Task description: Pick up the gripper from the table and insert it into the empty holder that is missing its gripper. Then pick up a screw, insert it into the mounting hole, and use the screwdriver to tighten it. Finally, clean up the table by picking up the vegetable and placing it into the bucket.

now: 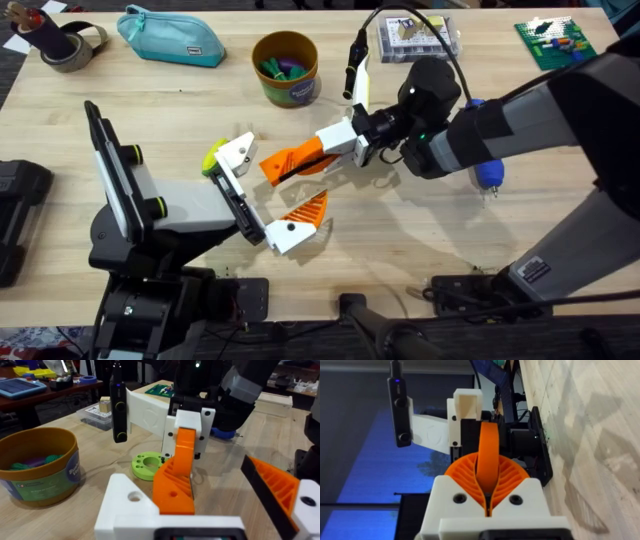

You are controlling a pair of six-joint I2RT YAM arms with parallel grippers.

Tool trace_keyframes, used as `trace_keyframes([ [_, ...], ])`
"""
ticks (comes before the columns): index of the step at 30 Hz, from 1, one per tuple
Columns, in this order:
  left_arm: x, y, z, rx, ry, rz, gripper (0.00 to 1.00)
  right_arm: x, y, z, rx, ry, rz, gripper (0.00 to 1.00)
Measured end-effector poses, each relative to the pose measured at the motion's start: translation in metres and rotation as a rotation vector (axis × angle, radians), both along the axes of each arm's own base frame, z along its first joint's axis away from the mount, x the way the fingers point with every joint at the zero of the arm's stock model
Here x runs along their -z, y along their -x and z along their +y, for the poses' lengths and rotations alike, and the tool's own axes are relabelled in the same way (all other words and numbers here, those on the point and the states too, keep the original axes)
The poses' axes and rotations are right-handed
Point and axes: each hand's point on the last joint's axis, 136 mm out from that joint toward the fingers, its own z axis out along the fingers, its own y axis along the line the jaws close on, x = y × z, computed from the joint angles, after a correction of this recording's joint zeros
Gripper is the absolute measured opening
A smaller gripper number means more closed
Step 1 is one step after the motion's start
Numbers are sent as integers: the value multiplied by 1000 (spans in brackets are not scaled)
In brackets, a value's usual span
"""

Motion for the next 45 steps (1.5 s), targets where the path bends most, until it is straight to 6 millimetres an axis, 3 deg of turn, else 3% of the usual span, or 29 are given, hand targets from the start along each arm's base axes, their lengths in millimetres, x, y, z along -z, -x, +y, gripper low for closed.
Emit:
trace_keyframes([
  [7, 0, 0, 0, -1, 0, 4, 987, 1, 0, 0, 1, 5, 9, 24],
  [12, 0, 0, 0, -1, 0, 4, 987, -11, 1, -1, -2, -47, -81, 24],
  [45, 0, 0, 0, -1, 0, 4, 987, -30, 5, 5, -22, -59, -85, 24],
])
